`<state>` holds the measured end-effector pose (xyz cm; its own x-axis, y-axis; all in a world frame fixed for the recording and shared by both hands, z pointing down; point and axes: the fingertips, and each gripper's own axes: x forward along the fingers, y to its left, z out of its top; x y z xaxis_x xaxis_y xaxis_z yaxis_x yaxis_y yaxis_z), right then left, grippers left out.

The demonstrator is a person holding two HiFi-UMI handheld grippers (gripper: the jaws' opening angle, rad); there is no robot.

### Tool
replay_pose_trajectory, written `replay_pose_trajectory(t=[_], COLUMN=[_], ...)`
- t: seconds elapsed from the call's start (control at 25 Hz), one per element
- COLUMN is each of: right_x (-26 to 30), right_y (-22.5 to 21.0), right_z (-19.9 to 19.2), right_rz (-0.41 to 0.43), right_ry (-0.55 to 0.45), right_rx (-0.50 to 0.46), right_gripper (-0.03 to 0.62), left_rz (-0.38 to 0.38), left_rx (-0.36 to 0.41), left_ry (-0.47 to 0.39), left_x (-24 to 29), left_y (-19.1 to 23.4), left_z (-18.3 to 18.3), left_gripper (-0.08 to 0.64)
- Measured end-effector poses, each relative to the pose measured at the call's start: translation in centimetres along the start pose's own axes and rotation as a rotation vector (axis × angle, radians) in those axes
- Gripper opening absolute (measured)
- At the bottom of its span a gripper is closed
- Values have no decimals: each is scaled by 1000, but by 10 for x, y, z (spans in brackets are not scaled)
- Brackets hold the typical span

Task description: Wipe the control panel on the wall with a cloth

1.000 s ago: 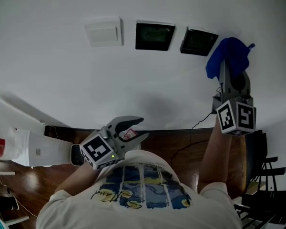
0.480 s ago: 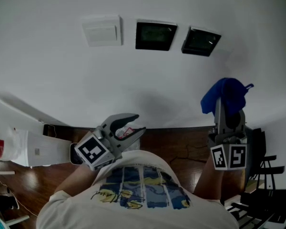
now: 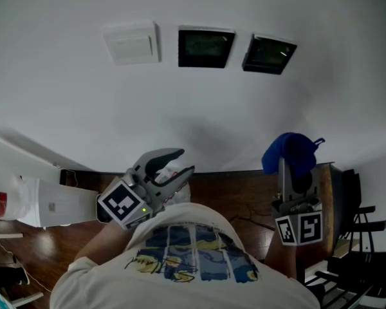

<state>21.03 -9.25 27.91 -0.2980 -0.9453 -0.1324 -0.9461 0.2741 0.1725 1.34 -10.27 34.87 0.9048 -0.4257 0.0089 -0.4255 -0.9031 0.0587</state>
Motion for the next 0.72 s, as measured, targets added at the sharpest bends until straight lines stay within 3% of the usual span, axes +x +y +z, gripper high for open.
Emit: replay_pose_trajectory(t=[0.72], right_x=[9], right_y=[5], right_z=[0], right_rz=[13], right_ry=[0], right_rx=[6], right_gripper=[85], left_rz=[5], left_rx=[-5], left_ry=[6], left_x=[-3], left_y=[3], left_z=[0], left_gripper=[144])
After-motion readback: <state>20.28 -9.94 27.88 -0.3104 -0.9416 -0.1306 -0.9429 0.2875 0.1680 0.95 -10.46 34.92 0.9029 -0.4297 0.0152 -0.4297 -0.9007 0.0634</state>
